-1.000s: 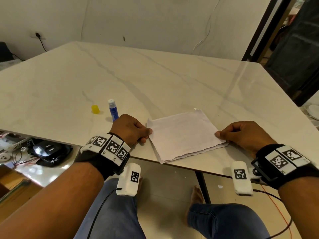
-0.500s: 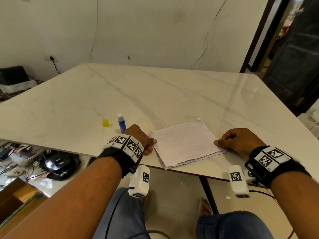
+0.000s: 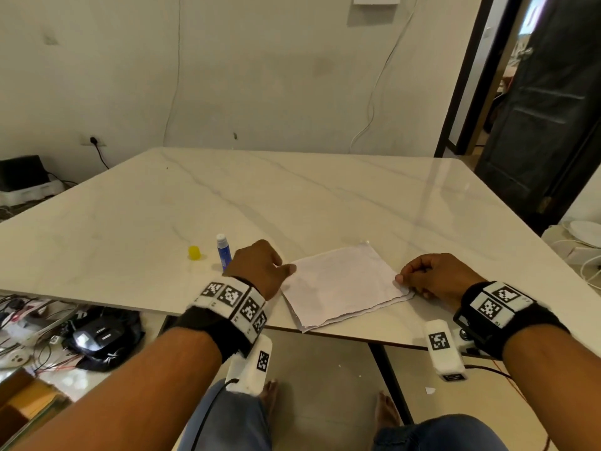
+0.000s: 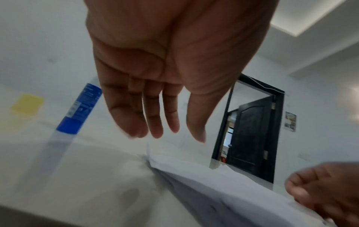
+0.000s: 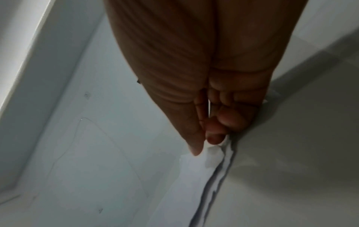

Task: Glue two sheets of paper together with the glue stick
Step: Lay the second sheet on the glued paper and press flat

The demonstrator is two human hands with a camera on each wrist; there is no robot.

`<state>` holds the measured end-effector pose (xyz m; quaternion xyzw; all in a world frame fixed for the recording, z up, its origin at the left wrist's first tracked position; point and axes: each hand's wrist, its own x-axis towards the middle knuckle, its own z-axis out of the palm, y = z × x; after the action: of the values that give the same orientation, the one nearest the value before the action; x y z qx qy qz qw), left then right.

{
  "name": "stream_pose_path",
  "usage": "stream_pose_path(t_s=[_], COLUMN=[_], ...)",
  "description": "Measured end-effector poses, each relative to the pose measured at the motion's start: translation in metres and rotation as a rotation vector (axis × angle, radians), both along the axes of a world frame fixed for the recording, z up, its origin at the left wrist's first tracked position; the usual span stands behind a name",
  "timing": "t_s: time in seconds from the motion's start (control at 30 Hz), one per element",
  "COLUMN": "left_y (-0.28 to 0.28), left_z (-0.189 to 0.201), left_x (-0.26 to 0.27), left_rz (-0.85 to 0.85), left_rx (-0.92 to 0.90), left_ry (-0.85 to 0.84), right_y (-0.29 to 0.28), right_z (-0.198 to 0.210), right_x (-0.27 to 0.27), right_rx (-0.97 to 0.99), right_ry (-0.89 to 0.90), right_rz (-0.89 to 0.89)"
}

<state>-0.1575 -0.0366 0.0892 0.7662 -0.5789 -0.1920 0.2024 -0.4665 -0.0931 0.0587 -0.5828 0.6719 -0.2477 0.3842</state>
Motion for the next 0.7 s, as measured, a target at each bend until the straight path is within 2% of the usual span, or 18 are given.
stream_pose_path(t_s=[0.07, 0.13, 0.2, 0.3, 0.47, 0.6, 0.7], left_y=[0.005, 0.008, 0.008, 0.002, -0.020, -0.035, -0.041], left_z=[-0.003, -0.008, -0.012, -0.013, -0.002, 0.000, -0.001], left_x=[-0.007, -0.015, -0.020, -0.016, -0.008, -0.010, -0.021], left_rz=[-0.171, -0.315, -0.411, -0.480, -0.610, -0.653, -0.678], left_rx=[0.022, 0.137, 0.240, 0.298, 0.291, 0.276, 0.246], left_ry=[-0.146, -0.210, -0.274, -0.338, -0.360, -0.372, -0.466], right_y=[0.007, 0.022, 0.042, 0.065, 0.086, 0.071, 0.047], right_z=[0.007, 0.016, 0.021, 0.020, 0.028, 0.049, 0.057], right_x=[0.004, 0.012, 0.022, 0.030, 0.029, 0.042, 0.059], right_rx=[-0.076, -0.213, -0.276, -0.192, -0.109, -0.152, -0.172], right_ry=[0.057, 0.231, 0.333, 0.376, 0.469, 0.537, 0.588], right_rz=[0.010, 0.055, 0.162, 0.288, 0.336, 0.406, 0.489])
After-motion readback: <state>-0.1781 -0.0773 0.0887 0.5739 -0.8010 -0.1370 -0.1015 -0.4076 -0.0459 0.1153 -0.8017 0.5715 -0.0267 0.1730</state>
